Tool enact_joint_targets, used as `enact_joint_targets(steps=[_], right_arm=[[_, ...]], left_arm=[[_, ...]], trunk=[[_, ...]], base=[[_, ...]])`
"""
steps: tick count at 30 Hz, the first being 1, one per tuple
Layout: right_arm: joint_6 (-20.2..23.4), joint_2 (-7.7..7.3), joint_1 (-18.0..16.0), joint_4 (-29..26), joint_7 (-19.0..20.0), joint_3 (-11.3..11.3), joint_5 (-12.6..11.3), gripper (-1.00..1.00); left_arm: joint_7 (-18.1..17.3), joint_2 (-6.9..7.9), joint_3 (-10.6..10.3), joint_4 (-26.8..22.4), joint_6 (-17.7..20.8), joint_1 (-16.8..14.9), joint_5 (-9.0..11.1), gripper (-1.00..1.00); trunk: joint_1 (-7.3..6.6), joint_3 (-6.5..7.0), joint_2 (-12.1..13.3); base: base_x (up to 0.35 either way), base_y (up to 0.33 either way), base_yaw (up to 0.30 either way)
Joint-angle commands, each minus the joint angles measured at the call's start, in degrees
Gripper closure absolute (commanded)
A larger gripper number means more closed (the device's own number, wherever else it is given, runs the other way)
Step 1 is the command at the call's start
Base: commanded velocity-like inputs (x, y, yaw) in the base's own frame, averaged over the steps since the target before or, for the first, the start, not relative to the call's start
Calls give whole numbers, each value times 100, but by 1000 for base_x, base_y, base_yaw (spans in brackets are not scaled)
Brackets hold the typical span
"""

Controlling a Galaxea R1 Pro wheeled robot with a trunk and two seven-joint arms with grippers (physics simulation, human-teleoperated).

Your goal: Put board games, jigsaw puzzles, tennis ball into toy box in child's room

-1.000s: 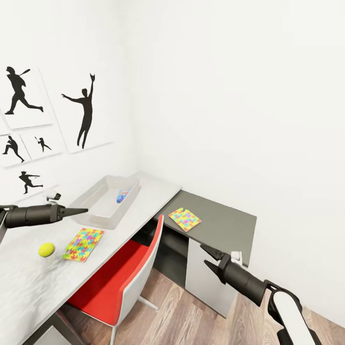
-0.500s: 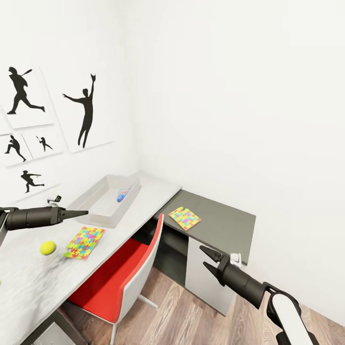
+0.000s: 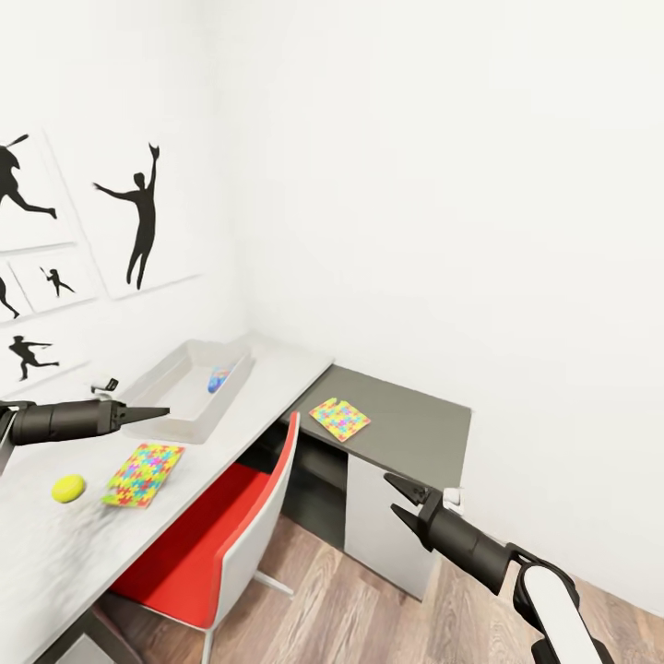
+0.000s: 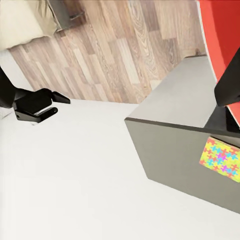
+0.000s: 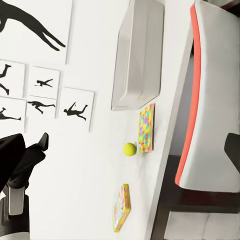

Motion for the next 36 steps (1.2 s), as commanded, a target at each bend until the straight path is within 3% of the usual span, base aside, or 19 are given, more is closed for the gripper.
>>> enact_joint_targets(steps=[1, 10, 29, 36], right_arm=[[28, 1, -5, 1, 40, -7, 38, -100], [28, -3, 2, 1, 40, -11, 38, -100], [20, -4, 46, 1, 29, -30, 41, -100], [-25, 9, 46, 1, 20, -19, 39, -100]], left_arm=[[-22, 2, -1, -2, 55, -2, -1, -100], [-22, 10, 10, -2, 65, 0, -4, -100], [-22, 12, 38, 4, 100, 5, -26, -100], [-22, 12, 35, 7, 94, 8, -35, -100]], trunk=[[3, -6, -9], [3, 39, -9], [-415, 483, 753], [-415, 521, 753]], base=[[-1, 0, -248], [0, 0, -254], [0, 0, -255], [0, 0, -254]])
